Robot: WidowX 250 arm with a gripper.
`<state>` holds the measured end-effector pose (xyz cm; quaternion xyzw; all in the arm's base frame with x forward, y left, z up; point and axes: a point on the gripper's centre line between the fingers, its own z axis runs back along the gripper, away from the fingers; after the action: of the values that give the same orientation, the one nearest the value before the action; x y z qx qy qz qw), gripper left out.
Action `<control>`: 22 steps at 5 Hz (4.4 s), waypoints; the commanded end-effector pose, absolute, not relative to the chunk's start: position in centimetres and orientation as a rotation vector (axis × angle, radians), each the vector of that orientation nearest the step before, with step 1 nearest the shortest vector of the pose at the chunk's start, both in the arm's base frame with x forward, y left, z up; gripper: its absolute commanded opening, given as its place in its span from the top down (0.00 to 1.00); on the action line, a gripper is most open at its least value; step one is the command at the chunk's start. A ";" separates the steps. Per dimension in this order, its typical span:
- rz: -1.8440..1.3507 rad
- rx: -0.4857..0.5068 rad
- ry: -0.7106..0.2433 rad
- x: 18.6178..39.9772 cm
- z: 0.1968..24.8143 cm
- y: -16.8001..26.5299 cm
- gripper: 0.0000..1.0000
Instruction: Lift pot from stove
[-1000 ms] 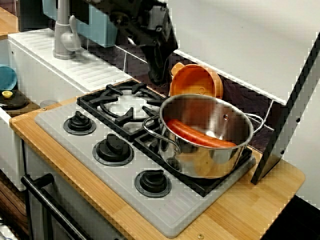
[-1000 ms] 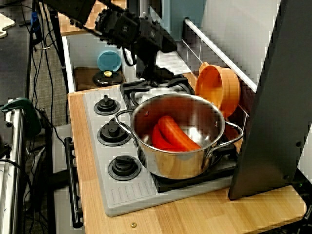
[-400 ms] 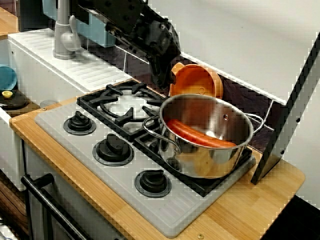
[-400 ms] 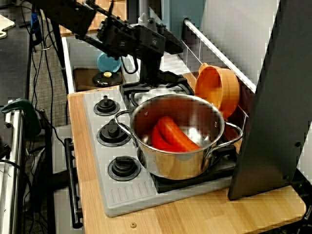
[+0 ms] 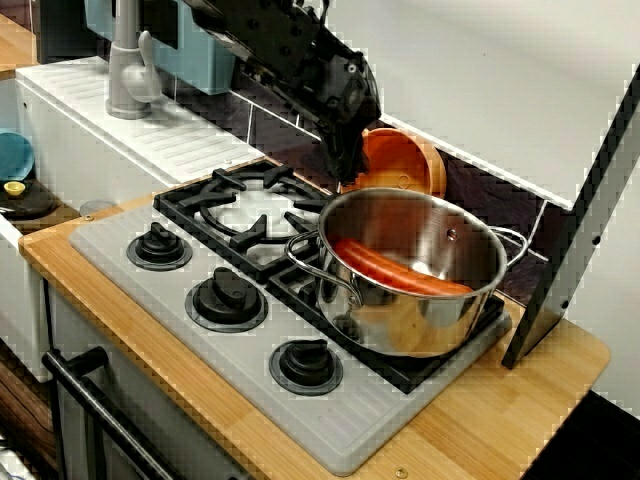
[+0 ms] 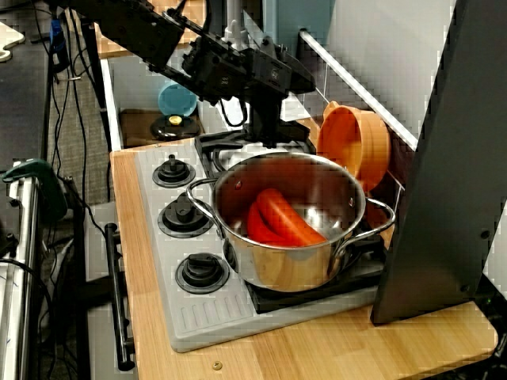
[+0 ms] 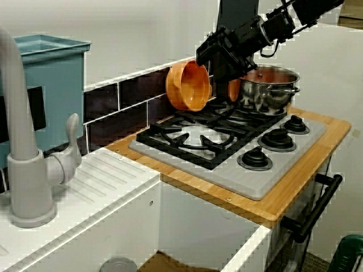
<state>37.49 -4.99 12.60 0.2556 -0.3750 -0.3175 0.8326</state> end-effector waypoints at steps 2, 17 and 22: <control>-0.662 0.538 -0.822 39.9 14.4 -6.5 0.00; -0.513 0.389 -0.787 43.1 18.1 -0.6 1.00; -0.426 0.183 -0.775 39.4 26.6 4.2 1.00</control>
<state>39.46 3.81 22.63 0.0654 -0.3275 -0.2063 0.9197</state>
